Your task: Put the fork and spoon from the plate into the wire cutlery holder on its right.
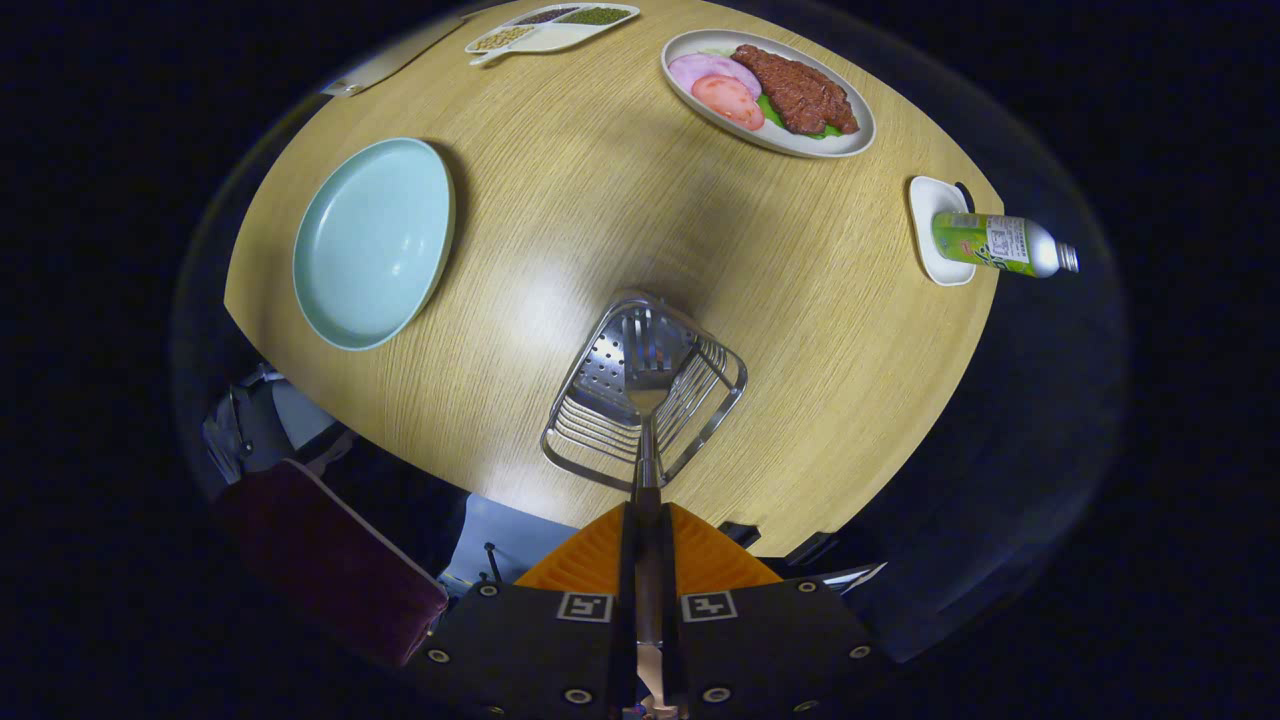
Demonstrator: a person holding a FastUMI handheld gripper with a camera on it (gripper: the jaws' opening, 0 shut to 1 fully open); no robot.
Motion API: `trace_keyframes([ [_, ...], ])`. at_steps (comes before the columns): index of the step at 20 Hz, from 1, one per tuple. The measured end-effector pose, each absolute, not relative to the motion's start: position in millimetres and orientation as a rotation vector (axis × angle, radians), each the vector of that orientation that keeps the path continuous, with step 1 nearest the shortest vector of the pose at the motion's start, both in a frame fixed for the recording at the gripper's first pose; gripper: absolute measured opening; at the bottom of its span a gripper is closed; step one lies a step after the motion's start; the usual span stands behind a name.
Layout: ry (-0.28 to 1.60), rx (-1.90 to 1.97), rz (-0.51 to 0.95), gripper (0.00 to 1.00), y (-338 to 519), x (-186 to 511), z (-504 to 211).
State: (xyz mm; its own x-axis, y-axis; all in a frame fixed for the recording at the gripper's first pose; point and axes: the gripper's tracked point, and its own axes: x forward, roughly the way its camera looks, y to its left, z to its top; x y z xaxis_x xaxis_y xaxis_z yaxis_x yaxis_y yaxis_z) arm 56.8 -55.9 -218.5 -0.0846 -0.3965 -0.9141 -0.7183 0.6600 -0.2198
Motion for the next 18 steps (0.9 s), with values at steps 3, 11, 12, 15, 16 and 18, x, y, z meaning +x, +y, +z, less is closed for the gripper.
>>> trace_keyframes([
  [3,1.696,-0.898,0.343,0.10,-53.6,56.6,-218.6],
  [11,1.543,-0.809,0.353,0.88,-37.0,71.9,-213.2],
  [12,1.513,-0.781,0.346,1.00,-34.1,74.9,-210.5],
  [15,1.386,-0.641,0.352,0.99,-17.8,84.7,-195.9],
  [16,1.328,-0.587,0.346,1.00,-12.3,88.0,-187.6],
  [18,1.205,-0.480,0.338,1.00,-2.2,94.1,-167.6],
])
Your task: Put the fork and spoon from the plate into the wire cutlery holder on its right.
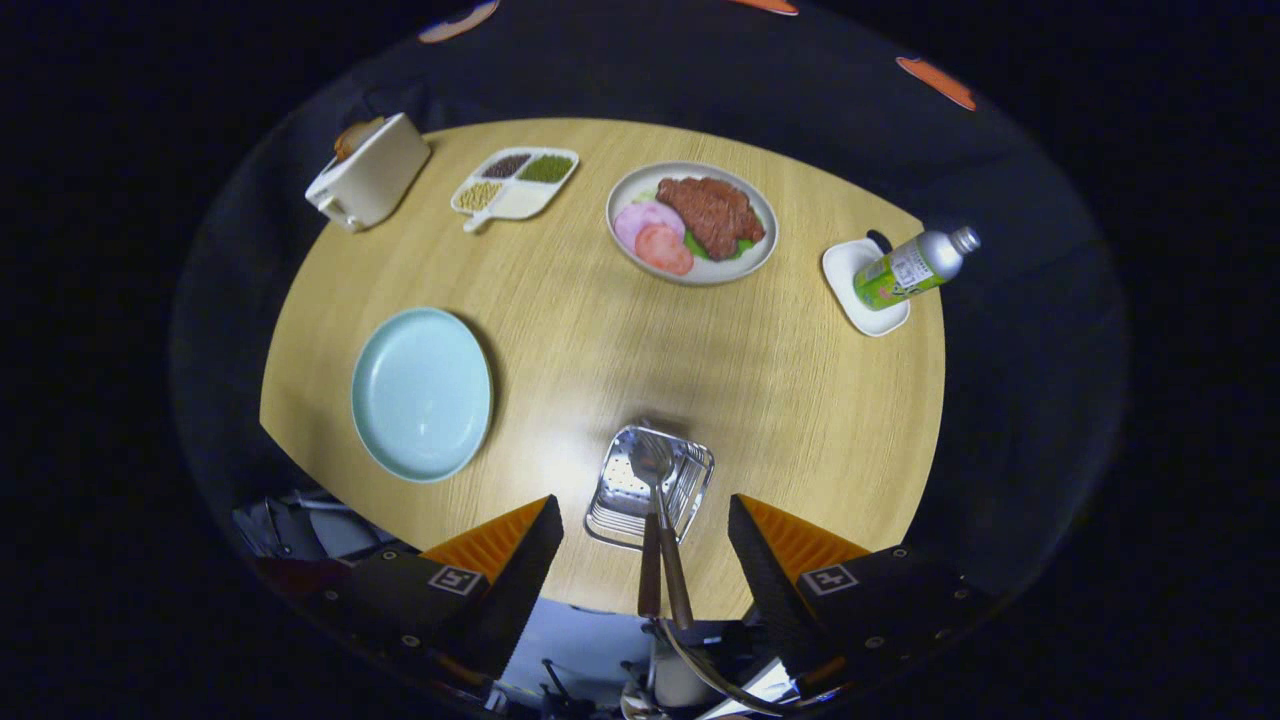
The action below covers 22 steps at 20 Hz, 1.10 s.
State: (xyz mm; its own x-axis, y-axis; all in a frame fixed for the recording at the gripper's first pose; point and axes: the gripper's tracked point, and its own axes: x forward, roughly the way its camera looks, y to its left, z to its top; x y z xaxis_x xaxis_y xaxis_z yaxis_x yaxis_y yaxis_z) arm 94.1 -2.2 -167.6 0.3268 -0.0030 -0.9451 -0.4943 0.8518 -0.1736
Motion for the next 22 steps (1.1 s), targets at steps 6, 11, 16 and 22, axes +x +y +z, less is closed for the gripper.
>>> trace_keyframes([
  [6,0.821,-0.209,0.328,1.00,17.4,95.0,-89.8],
  [11,0.497,-0.018,0.294,0.99,14.7,95.0,-27.1],
  [16,0.268,0.109,0.246,0.99,2.3,80.9,7.1],
  [22,0.229,0.156,0.231,0.98,-7.8,60.7,1.9],
])
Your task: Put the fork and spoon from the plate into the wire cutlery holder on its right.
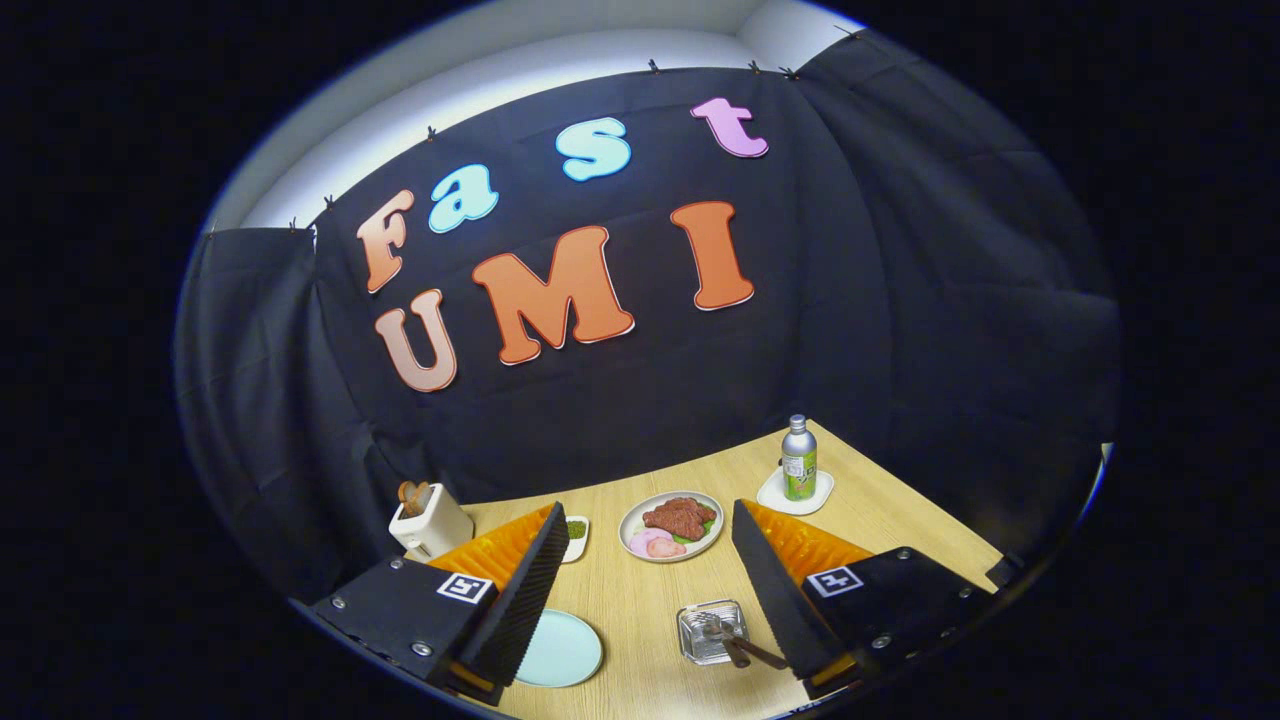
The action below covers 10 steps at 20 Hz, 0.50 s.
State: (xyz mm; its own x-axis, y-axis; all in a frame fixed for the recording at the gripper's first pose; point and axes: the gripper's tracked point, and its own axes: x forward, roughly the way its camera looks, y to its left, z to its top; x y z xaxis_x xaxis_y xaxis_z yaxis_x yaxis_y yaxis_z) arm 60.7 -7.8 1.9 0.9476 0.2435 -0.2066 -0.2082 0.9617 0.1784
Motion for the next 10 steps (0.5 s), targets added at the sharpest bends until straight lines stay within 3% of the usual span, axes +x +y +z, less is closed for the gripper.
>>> trace_keyframes([
  [10,0.225,0.110,0.231,0.98,-11.0,47.2,2.3],
])
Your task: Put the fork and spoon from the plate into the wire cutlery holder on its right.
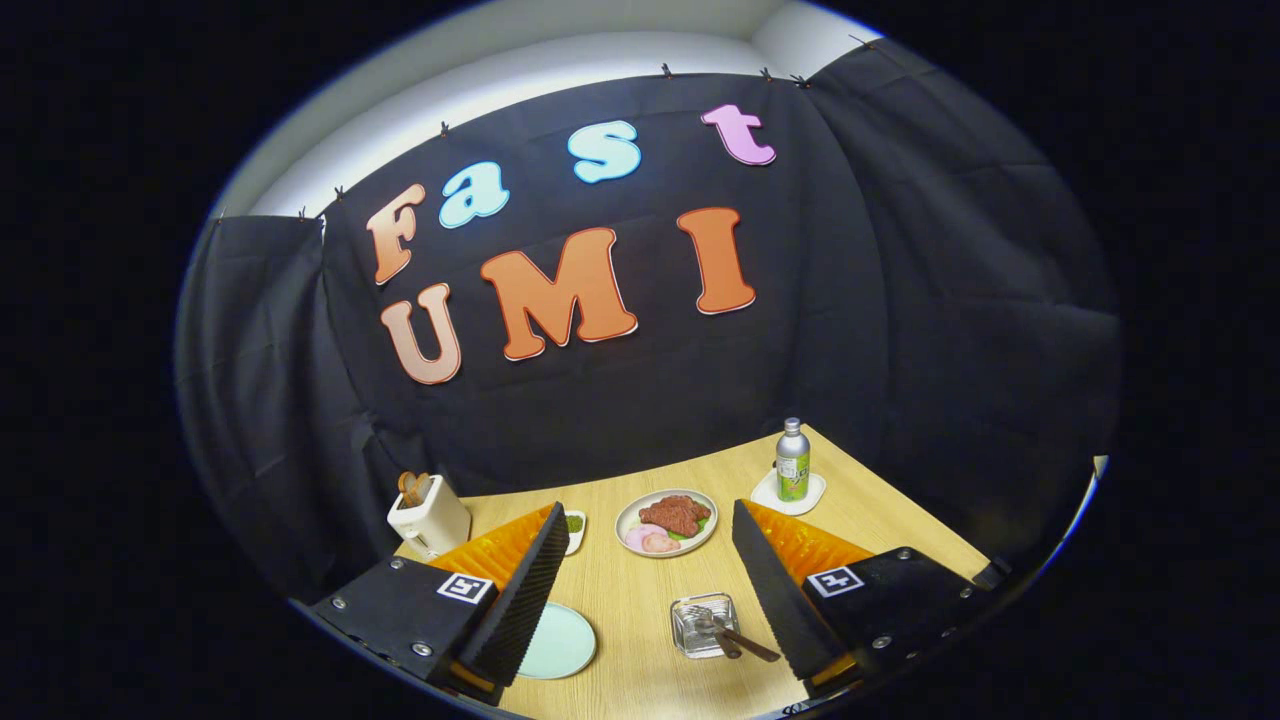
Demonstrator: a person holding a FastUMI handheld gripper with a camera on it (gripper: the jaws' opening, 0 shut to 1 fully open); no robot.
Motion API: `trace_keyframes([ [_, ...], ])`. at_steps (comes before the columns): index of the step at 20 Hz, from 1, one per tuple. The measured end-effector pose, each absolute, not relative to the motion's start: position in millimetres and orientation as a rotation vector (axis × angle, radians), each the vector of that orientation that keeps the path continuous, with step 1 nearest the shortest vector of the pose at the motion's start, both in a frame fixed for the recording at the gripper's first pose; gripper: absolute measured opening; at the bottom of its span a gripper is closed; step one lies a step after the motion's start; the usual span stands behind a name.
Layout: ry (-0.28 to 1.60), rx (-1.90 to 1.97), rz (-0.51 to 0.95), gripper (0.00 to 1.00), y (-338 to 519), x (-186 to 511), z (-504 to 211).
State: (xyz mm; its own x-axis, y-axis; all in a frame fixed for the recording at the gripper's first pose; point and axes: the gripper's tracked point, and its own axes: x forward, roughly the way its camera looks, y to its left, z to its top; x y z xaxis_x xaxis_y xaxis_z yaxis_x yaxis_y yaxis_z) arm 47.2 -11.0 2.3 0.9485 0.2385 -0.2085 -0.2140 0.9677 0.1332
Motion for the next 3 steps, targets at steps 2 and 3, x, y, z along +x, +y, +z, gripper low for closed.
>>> trace_keyframes([
  [2,0.225,0.114,0.234,0.98,-11.0,45.4,1.6],
  [3,0.223,0.118,0.235,0.98,-11.2,45.1,1.0],
])
